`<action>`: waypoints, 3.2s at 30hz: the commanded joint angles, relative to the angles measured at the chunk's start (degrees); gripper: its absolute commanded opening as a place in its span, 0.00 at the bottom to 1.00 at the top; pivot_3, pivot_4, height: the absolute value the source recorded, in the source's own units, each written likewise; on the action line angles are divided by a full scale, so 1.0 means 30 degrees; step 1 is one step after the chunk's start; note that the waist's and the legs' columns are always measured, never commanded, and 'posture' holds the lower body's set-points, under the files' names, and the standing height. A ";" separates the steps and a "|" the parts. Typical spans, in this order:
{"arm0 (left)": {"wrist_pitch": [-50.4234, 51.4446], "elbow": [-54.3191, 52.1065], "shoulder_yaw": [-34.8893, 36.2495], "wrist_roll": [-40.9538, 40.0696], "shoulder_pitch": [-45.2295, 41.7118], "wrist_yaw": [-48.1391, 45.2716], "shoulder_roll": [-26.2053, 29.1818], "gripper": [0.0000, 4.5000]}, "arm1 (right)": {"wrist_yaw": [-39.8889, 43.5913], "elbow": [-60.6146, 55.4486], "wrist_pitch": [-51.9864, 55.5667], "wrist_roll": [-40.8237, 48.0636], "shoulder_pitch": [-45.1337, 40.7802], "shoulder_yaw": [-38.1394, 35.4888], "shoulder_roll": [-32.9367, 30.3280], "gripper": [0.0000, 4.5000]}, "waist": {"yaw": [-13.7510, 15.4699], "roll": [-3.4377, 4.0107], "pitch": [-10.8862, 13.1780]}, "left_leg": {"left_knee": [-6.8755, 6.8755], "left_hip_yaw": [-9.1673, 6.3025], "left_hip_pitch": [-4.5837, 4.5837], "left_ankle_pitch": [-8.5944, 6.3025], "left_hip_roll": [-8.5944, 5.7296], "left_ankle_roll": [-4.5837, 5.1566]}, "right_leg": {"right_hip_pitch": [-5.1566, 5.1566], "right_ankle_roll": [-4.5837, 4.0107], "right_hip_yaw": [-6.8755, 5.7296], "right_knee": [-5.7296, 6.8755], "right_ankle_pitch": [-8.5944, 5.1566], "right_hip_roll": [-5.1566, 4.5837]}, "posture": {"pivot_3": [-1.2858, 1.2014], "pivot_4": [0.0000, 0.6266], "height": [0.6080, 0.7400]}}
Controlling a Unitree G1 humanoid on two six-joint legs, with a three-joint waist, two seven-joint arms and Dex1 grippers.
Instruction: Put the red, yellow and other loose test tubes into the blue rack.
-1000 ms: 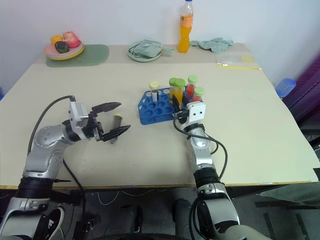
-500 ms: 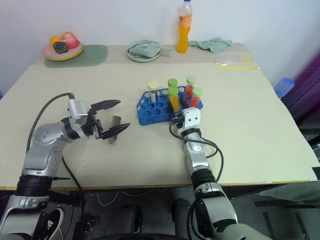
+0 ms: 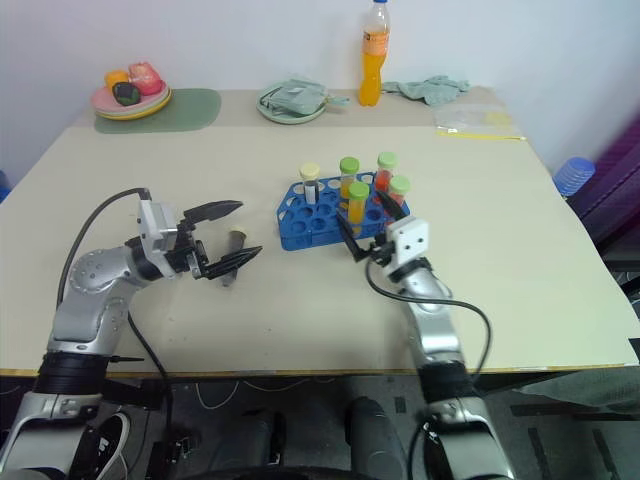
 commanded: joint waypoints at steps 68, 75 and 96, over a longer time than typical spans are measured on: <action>3.1438 0.9011 -0.7613 -0.9961 -1.4107 1.7556 0.3744 1.00 | 0.9325 -0.7405 0.9823 0.6957 -0.1353 -0.0778 -0.6435 0.99 | 0.0104 -0.0142 0.0080 | 0.0035 -0.0045 -0.0006 0.0006 -0.0040 -0.0012 | 0.0007 0.0089 -0.0027 0.0018 0.0017 0.0025 | 0.52 0.24 1.00; 3.1438 0.9412 -0.6439 -1.0458 -1.4025 1.9589 0.3461 0.51 | 0.9172 -0.7285 0.9760 0.6788 -0.1371 -0.0641 -0.6179 1.00 | 0.0131 -0.0141 0.0079 | 0.0035 -0.0046 -0.0007 0.0006 -0.0040 -0.0013 | 0.0007 0.0091 -0.0027 0.0019 0.0018 0.0025 | 0.52 0.24 1.00; 1.3543 -0.8374 -0.0371 -0.2765 -0.1430 1.7194 0.1511 0.18 | 0.8313 -0.7694 0.9880 0.6588 -0.1167 -0.0894 -0.6136 1.00 | 0.0644 -0.0140 0.0064 | -0.0117 -0.0019 0.0016 0.0174 -0.0055 -0.0440 | 0.0000 -0.0015 -0.0010 -0.0050 -0.0005 -0.0043 | 0.52 0.24 1.00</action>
